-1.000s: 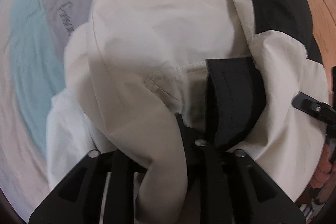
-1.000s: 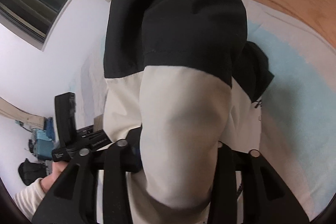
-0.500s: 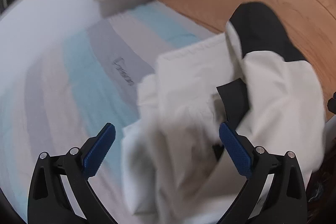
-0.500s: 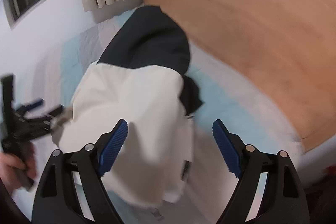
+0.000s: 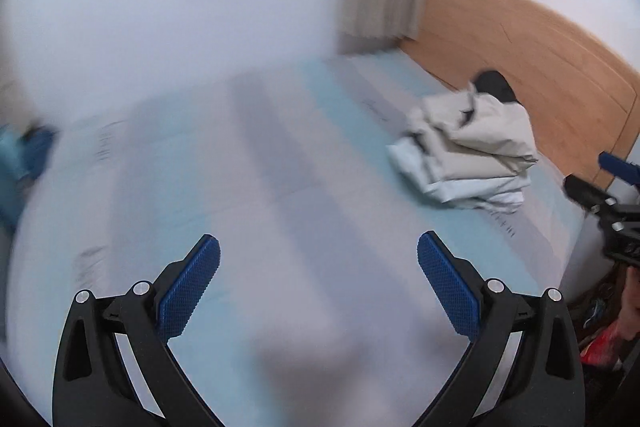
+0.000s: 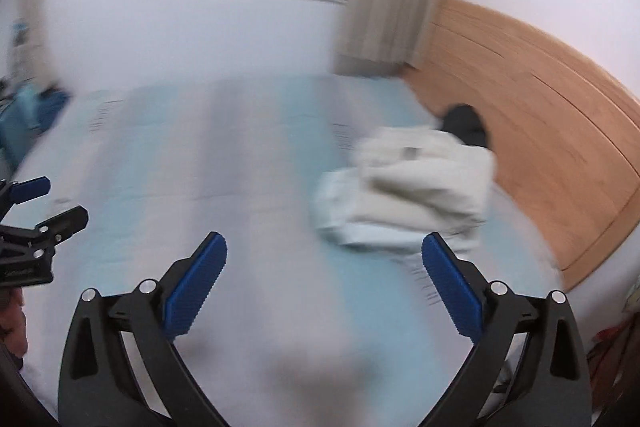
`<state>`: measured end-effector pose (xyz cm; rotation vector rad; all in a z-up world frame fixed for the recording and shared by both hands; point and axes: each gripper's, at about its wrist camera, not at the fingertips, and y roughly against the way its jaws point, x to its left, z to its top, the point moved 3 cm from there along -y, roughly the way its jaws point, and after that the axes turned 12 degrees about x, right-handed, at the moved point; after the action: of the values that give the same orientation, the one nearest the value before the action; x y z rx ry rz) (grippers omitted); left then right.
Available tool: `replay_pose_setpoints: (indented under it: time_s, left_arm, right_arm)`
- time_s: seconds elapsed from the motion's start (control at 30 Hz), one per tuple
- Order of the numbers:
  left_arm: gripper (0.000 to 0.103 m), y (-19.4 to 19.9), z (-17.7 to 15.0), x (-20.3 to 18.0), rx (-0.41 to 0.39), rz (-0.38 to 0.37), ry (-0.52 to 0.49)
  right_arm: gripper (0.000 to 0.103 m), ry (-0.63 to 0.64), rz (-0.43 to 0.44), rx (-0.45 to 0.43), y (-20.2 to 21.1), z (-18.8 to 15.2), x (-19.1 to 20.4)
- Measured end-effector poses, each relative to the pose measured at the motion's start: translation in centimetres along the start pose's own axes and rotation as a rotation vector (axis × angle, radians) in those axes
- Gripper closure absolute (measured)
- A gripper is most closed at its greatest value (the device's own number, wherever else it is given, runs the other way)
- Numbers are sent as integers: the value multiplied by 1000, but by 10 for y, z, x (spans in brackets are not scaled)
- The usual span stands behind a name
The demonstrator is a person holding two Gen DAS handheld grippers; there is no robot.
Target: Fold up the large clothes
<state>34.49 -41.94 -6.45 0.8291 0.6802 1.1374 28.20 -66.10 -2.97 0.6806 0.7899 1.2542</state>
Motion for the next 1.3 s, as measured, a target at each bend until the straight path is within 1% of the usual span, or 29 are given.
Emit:
replay_pose_setpoints:
  time_s: [0.03, 0.07, 0.1, 0.13, 0.17, 0.2, 0.23, 0.27, 0.33, 0.37, 0.4, 0.47, 0.5, 0.53, 0.57, 0.6, 0.63, 0.7, 0.73, 0.77, 0.83, 0.9, 0.97, 1.0, 1.1, 1.2, 1.23, 1.3]
  left_arm:
    - [6, 26, -27, 27, 12, 31, 19]
    - [6, 44, -50, 48, 40, 46, 31]
    - [6, 61, -72, 65, 68, 44, 36]
    - [6, 84, -97, 82, 74, 23, 45]
    - [6, 98, -111, 90, 71, 26, 53]
    - [6, 115, -128, 98, 82, 50, 55]
    - [6, 129, -141, 101, 92, 73, 50]
    - [6, 140, -149, 102, 94, 70, 48]
    - [6, 162, -163, 97, 80, 52, 45]
    - [6, 171, -169, 91, 69, 38, 54]
    - [6, 176, -172, 83, 66, 30, 52]
    - [6, 179, -176, 60, 84, 40, 40]
    - [6, 178, -176, 45, 93, 30, 37]
    - [6, 181, -176, 25, 94, 14, 24]
    - [6, 187, -179, 12, 85, 8, 12]
    - [6, 191, -179, -1, 78, -9, 3]
    - [6, 196, -178, -15, 73, -42, 2]
    - [6, 208, -175, -40, 74, -101, 21]
    - [6, 213, -174, -48, 68, -123, 14]
    - [6, 219, -173, -62, 62, -141, -12]
    - [6, 226, -173, -80, 61, -149, -60]
    - [6, 232, -173, -98, 56, -124, -109]
    - [6, 239, -175, -109, 36, -111, -132]
    - [6, 241, -177, -113, 33, -113, -140]
    - [6, 244, -182, -120, 36, -124, -141]
    - [6, 245, -183, -125, 28, -148, -128]
    - [6, 247, -184, -127, 21, -142, -128]
    - [6, 250, -186, -131, 3, -122, -130]
  right_arm:
    - [8, 1, 9, -14, 25, -15, 35]
    - [8, -11, 5, -23, 43, -29, 55]
    - [8, -37, -8, -23, 60, -42, 70]
    - [8, -93, -47, -12, 82, -61, 83]
    - [8, -125, -77, -11, 90, -64, 91]
    - [8, -165, -139, -33, 114, -81, 90]
    - [8, -183, -194, -52, 128, -89, 88]
    - [8, -200, -237, -61, 142, -98, 82]
    - [8, -219, -274, -50, 166, -114, 61]
    - [8, -227, -267, -43, 176, -119, 49]
    - [8, -232, -247, -34, 185, -125, 38]
    - [8, -242, -197, 8, 200, -137, 9]
    - [8, -238, -139, 15, 203, -141, 2]
    - [8, -235, -45, 20, 213, -146, -10]
    - [8, -247, -3, 36, 221, -151, -20]
    - [8, -250, 16, 51, 226, -153, -30]
    - [8, -249, 7, 53, 238, -157, -40]
    - [8, -223, -56, 45, 257, -163, -51]
    - [8, -220, -76, 36, 268, -166, -59]
    - [8, -222, -71, 37, 274, -169, -64]
    - [8, -233, -58, 34, 286, -173, -75]
    - [8, -228, -61, 26, 297, -179, -79]
    - [8, -230, -85, 22, 302, -187, -83]
    - [8, -242, -78, 13, 303, -191, -86]
    - [8, -284, -74, -9, 307, -203, -93]
    - [8, -293, -66, 0, 303, -213, -97]
    - [8, -289, -58, -1, 301, -215, -98]
    - [8, -278, -76, -8, 305, -221, -97]
